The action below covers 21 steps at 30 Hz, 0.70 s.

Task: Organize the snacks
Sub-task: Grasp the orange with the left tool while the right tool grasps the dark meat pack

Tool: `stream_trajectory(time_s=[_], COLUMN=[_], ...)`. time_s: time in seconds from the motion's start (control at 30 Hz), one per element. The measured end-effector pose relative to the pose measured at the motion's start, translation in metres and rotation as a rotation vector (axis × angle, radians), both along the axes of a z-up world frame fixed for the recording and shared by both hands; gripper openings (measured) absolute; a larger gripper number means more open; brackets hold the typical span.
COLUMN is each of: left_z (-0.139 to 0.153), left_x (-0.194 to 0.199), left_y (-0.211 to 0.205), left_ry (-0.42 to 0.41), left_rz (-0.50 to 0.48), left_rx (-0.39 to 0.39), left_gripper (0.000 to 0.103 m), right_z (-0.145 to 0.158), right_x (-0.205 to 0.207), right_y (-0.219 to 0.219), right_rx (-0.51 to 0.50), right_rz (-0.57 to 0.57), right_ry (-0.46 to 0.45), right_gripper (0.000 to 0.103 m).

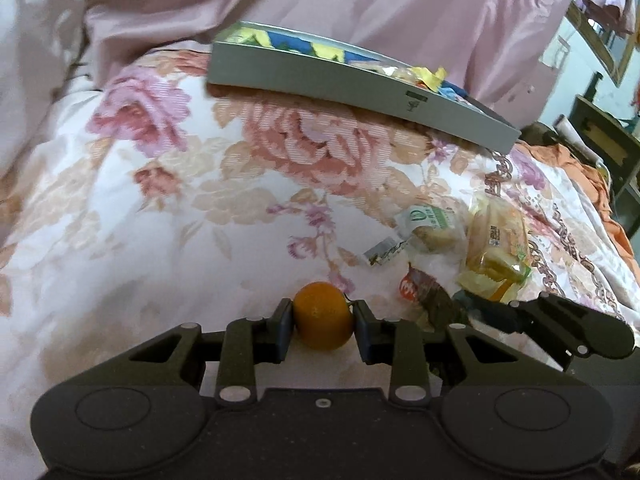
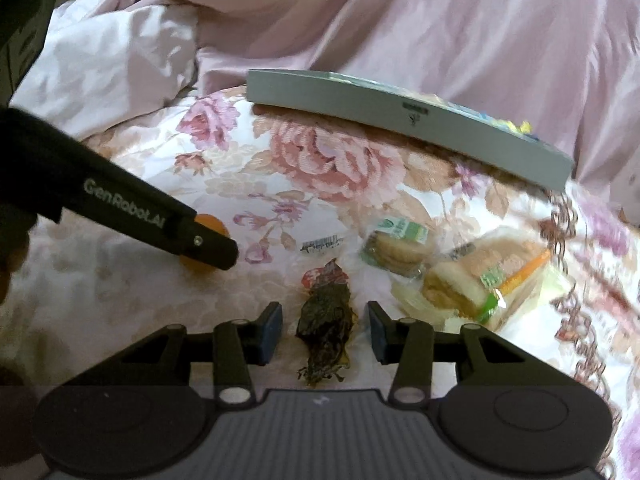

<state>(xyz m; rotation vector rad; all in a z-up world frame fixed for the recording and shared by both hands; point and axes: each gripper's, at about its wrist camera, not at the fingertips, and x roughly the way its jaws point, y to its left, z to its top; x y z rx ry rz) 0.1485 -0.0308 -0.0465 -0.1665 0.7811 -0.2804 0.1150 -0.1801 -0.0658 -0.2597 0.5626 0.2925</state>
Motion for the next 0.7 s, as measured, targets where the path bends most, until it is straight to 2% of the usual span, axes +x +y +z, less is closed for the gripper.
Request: stream_trajectory(time_s=[0.4,0.57,0.7], left_z=[0.005,0.008,0.012], left_x=[-0.014,-0.015,-0.013], left_y=[0.004,0.005,0.006], left_ry=[-0.029,-0.049,-0.064], left_rz=[0.026,0.037,0.05], left_rx=[-0.015,-0.023,-0.032], left_gripper=[0.034,0.034,0.034], right_z=[-0.003,-0.003,0.002], right_x=[-0.026,-0.032,-0.035], right_y=[0.026,0.03,0.029], right_rx=[-0.237,-0.279,-0.275], right_rz=[0.057,0.058,0.051], right_ry=[-0.162,-0.225,-0.278], right_gripper=[0.049,0.049,0.049])
